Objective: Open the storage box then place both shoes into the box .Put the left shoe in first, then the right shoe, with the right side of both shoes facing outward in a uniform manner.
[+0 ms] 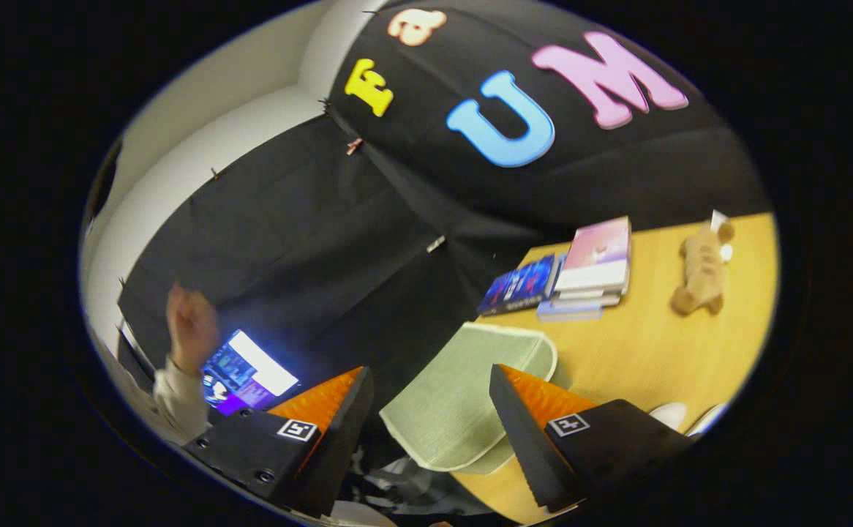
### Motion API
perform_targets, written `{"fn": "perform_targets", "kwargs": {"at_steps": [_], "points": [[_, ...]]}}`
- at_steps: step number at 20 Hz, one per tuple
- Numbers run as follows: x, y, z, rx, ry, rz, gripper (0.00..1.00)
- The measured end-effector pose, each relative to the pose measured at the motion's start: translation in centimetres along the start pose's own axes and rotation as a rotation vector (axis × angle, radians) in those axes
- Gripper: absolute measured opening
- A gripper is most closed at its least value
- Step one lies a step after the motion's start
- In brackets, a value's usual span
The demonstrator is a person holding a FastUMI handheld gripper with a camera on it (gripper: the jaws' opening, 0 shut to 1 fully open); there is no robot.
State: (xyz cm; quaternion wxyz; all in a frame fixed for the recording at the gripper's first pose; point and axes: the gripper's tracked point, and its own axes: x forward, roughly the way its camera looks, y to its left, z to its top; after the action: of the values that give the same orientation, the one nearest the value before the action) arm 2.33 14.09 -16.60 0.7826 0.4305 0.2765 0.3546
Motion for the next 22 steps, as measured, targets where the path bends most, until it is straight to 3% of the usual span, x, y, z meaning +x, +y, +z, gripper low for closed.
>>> {"fn": "perform_targets", "kwargs": {"at_steps": [9,16,22], "points": [[3.5,-8.3,-7.6,0.479,0.192,0.118,0.98],[6.4,-10.0,-11.1,0.609,0.243,0.187,0.98],[7.0,-9.6,-10.2,0.743,0.186,0.352,0.95]]}}
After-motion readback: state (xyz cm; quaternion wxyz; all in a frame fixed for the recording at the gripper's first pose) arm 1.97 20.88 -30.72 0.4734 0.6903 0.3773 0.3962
